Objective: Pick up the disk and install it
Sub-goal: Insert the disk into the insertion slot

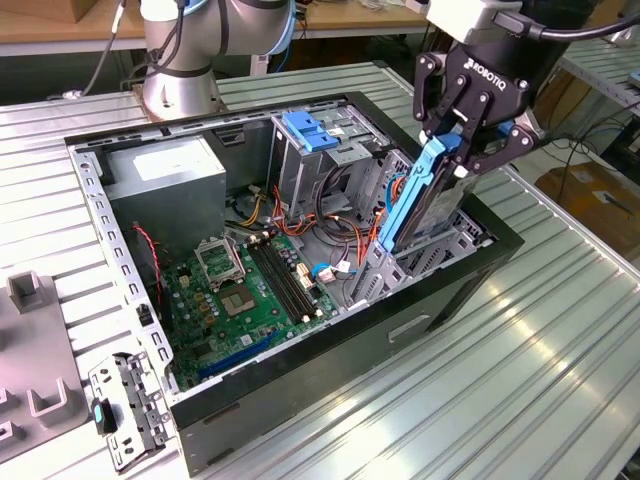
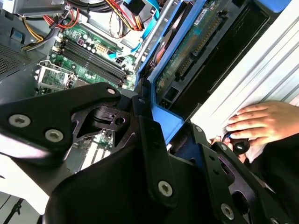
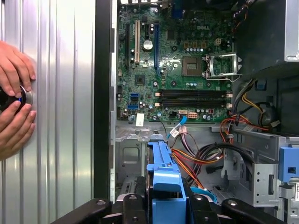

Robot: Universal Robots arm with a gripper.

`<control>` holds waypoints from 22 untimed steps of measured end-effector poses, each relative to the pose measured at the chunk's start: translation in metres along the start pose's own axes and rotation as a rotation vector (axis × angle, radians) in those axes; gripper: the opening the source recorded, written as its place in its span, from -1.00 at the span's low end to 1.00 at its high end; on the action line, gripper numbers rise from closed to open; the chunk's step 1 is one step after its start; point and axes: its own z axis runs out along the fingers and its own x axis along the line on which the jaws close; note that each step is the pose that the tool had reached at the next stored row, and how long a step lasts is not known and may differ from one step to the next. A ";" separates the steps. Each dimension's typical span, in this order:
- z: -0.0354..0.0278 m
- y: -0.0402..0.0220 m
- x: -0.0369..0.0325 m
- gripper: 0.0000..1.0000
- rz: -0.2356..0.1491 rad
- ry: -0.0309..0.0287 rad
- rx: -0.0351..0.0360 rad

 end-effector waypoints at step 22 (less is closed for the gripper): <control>0.0084 0.0000 0.0003 -0.26 0.000 0.0002 -0.0001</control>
